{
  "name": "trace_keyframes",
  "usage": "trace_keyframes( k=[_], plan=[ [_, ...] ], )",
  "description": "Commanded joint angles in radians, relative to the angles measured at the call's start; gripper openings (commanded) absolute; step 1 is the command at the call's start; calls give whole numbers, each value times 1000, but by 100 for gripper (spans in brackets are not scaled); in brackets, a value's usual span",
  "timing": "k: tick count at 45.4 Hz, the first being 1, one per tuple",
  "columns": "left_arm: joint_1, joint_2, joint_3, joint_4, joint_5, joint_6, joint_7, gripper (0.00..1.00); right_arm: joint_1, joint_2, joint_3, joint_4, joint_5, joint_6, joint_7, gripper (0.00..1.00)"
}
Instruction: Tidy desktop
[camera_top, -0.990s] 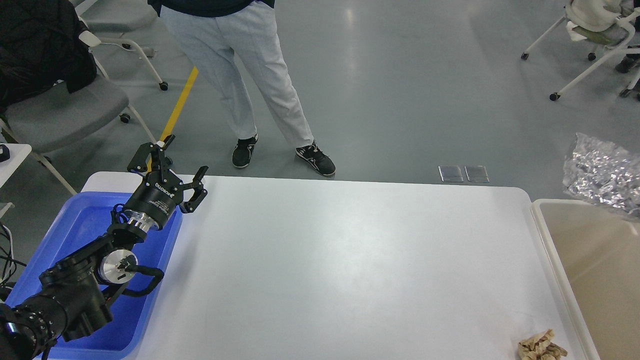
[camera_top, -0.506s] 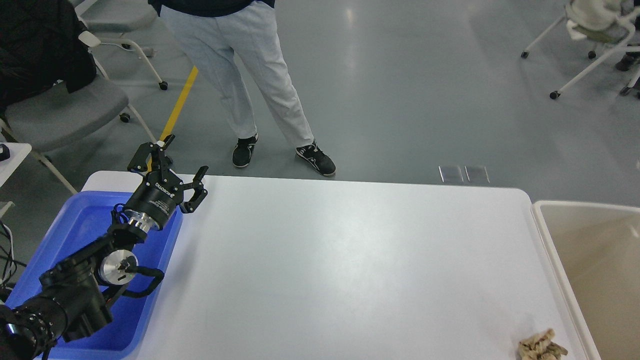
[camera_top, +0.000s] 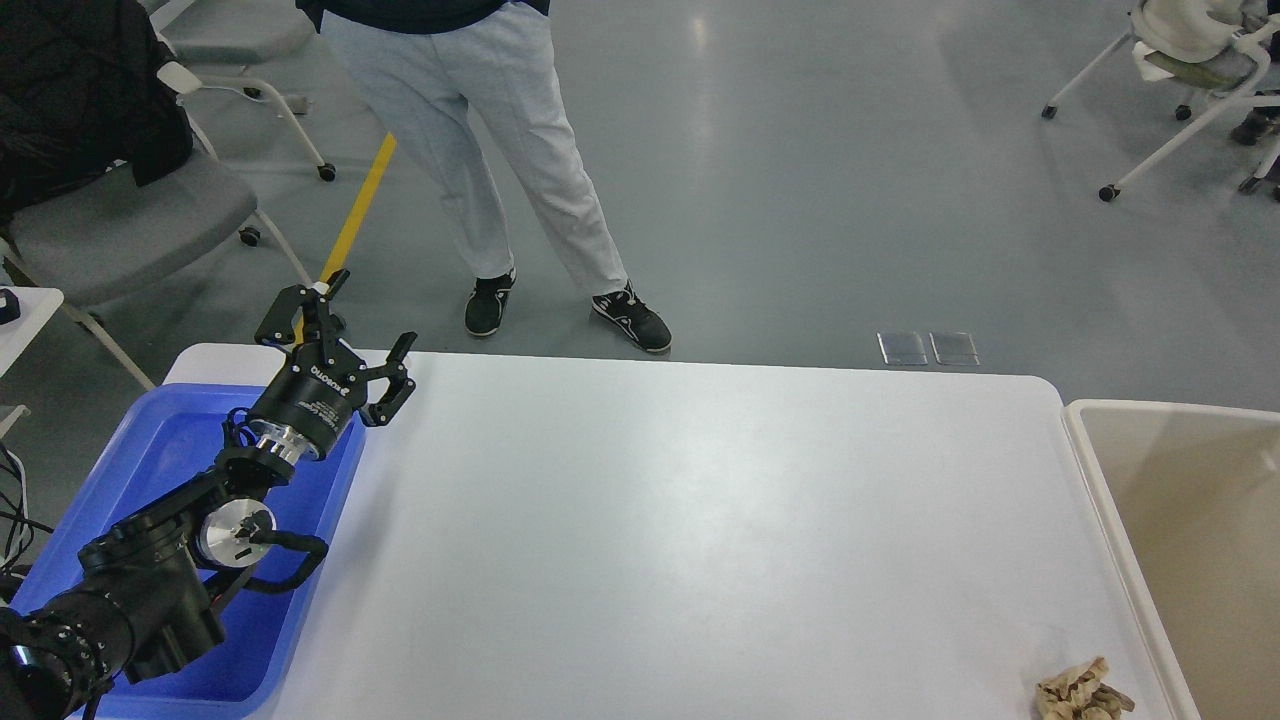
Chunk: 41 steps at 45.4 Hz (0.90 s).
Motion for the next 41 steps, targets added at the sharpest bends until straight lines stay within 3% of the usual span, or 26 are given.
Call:
trace_keyframes(
  k=[1, 19, 24, 25, 27, 41],
  plan=[
    [0, 0, 0, -1, -1, 0, 0, 100, -46, 116, 128, -80, 37, -33, -109, 0],
    [0, 0, 0, 1, 1, 0, 0, 100, -106, 175, 116, -74, 17, -36, -94, 0],
    [0, 0, 0, -1, -1, 0, 0, 100, -118, 183, 102, -80, 8, -38, -57, 0],
    [0, 0, 0, -1, -1, 0, 0, 100, -119, 183, 99, -81, 7, -38, -49, 23],
    [0, 0, 0, -1, -1, 0, 0, 100, -119, 185, 108, -81, 5, -39, -39, 100],
    [0, 0, 0, -1, 1, 0, 0, 100, -98, 172, 116, -81, 5, -39, -36, 100]
  ],
)
